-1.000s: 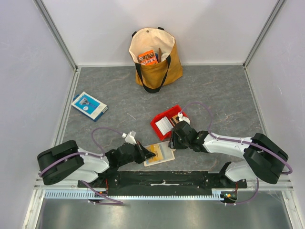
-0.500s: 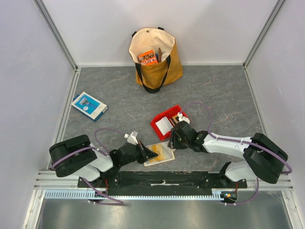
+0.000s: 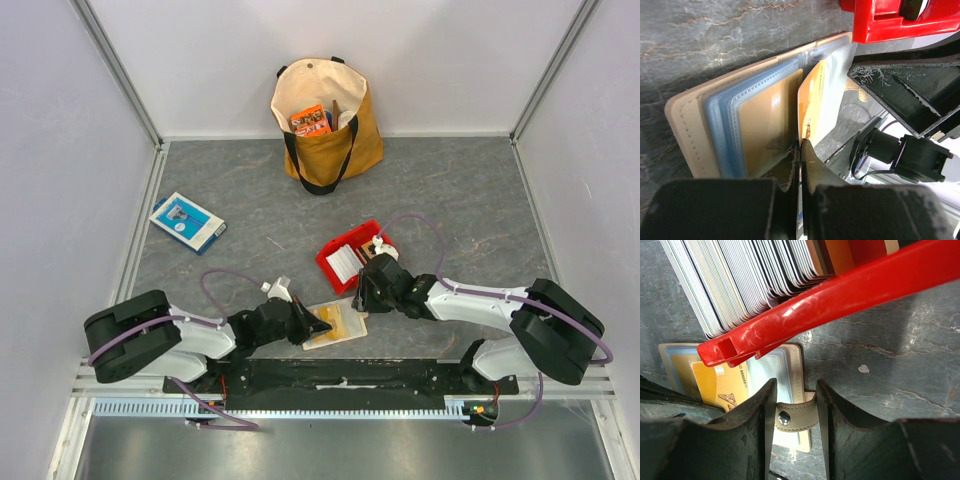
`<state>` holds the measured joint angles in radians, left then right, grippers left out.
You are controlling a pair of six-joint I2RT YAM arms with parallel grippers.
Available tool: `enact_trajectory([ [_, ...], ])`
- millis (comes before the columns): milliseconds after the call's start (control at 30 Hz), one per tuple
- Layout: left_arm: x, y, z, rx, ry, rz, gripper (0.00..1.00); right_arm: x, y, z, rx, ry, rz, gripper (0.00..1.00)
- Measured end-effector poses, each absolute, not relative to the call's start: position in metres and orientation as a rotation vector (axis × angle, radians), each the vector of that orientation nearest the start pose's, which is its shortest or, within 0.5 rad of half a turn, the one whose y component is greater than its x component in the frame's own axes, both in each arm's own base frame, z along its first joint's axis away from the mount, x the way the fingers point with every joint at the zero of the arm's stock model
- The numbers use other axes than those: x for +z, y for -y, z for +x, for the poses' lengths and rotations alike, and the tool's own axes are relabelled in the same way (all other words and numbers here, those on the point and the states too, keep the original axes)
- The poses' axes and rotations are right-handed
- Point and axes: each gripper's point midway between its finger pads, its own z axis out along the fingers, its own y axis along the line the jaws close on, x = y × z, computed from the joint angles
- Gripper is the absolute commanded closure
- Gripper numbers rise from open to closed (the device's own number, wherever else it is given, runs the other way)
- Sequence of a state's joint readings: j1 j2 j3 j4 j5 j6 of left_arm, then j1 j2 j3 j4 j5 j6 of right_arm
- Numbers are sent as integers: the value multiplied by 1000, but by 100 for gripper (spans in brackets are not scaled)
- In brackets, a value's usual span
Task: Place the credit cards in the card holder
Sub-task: Insert the credit card into the card holder.
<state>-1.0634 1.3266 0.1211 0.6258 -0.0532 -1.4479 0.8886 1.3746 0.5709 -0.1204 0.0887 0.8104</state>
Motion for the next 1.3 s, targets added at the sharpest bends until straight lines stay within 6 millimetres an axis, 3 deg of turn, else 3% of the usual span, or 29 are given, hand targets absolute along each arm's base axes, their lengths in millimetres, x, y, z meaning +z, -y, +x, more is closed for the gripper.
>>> enact_trajectory([
  [433, 22, 273, 117, -1220, -2452, -576, 98, 19, -253, 185, 571, -2594, -77, 58],
  [800, 21, 277, 118, -1197, -2475, -601, 98, 19, -254, 185, 564, -2591, -89, 58],
  [1067, 22, 266, 116, -1167, -2471, -626, 98, 19, -255, 185, 562, -2594, -94, 58],
  [1300, 17, 272, 117, -1164, -2485, -624, 98, 19, -257, 184, 561, -2594, -105, 58],
])
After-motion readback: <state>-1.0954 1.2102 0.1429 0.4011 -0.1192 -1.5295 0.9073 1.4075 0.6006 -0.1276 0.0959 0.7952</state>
